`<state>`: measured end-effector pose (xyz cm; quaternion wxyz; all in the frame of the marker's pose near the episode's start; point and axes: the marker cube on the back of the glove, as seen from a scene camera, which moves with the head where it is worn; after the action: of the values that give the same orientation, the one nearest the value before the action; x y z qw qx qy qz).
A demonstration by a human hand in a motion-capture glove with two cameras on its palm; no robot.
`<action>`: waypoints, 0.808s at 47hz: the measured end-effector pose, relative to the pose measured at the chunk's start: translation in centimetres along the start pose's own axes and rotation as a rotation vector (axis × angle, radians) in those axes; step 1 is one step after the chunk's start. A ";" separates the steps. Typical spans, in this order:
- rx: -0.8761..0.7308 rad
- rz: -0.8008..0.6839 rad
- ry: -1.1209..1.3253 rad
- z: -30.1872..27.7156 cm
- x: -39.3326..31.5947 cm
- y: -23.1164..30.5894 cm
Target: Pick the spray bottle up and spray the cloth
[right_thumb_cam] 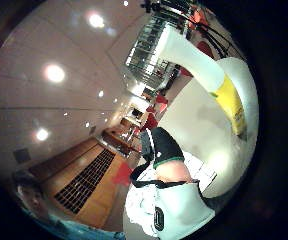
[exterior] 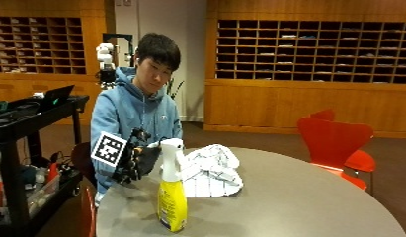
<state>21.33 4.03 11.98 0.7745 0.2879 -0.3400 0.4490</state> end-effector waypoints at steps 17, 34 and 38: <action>-0.045 0.205 -0.032 5.0 1.9 -5.3; -0.062 0.217 -0.088 8.4 1.9 -8.5; -0.094 0.213 -0.103 9.1 1.6 -9.2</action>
<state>27.65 -5.98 17.49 0.7165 0.2361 -0.4289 0.4970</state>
